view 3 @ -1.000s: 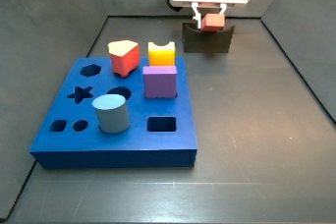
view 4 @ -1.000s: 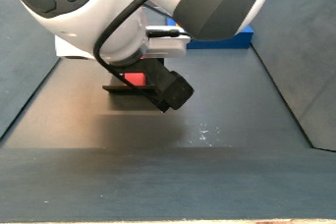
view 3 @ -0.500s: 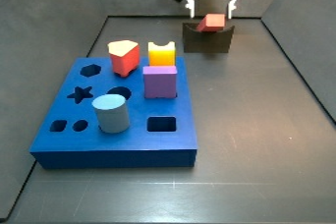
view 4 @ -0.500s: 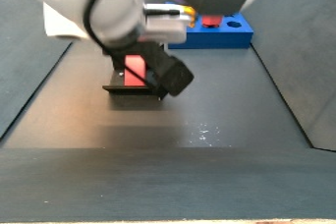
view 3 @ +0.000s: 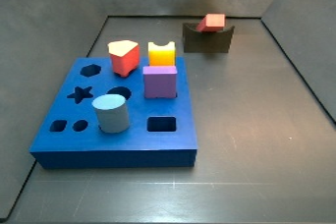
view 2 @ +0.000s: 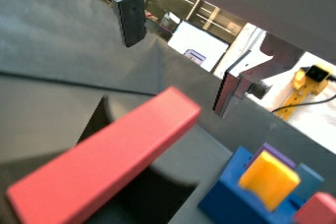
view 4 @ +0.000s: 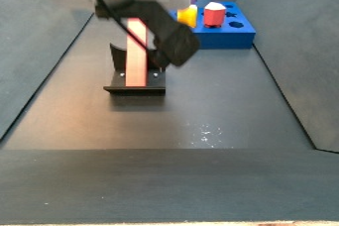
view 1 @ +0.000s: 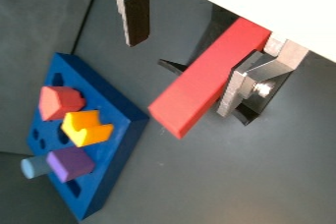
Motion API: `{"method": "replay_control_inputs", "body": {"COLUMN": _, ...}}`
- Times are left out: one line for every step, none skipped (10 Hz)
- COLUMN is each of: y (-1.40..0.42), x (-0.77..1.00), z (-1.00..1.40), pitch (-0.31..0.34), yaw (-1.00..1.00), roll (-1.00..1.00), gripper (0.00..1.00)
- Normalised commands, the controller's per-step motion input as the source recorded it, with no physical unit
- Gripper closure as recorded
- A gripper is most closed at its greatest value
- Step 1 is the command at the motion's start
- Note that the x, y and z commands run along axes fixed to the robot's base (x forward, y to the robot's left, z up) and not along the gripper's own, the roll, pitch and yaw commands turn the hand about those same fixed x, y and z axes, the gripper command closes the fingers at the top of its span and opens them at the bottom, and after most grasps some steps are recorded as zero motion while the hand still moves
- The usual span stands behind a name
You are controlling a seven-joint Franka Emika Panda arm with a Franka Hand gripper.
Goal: Pick up the rectangle object. Move up. Place the rectangle object on the fixture. Regrasp the rectangle object. Move to above the board. Insert the rectangle object.
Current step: Regrasp the rectangle object.
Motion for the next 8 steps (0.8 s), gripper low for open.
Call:
{"method": "replay_control_inputs", "body": {"y": -1.00, "x": 0.01, "z": 0.98, "pitch": 0.070, "yaw": 0.04, "roll": 1.00, "gripper": 0.00}}
{"method": "replay_control_inputs", "body": {"y": -1.00, "x": 0.01, "z": 0.91, "pitch": 0.069, "yaw": 0.04, "roll": 1.00, "gripper": 0.00}}
{"method": "replay_control_inputs", "body": {"y": -1.00, "x": -0.02, "z": 0.88, "pitch": 0.059, "yaw": 0.04, "roll": 1.00, "gripper": 0.00}}
{"method": "replay_control_inputs", "body": {"y": -1.00, "x": -0.05, "z": 0.85, "pitch": 0.054, "yaw": 0.03, "roll": 1.00, "gripper": 0.00}}
{"method": "replay_control_inputs", "body": {"y": -0.90, "x": -0.07, "z": 0.65, "pitch": 0.047, "yaw": 0.03, "roll": 1.00, "gripper": 0.00}}
{"method": "replay_control_inputs", "body": {"y": -0.78, "x": -0.07, "z": 0.50, "pitch": 0.045, "yaw": 0.03, "roll": 1.00, "gripper": 0.00}}
{"method": "replay_control_inputs", "body": {"y": -0.52, "x": -0.05, "z": 0.19, "pitch": 0.042, "yaw": 0.03, "roll": 1.00, "gripper": 0.00}}
{"method": "replay_control_inputs", "body": {"y": -0.34, "x": -0.03, "z": 0.07, "pitch": 0.040, "yaw": 0.03, "roll": 1.00, "gripper": 0.00}}
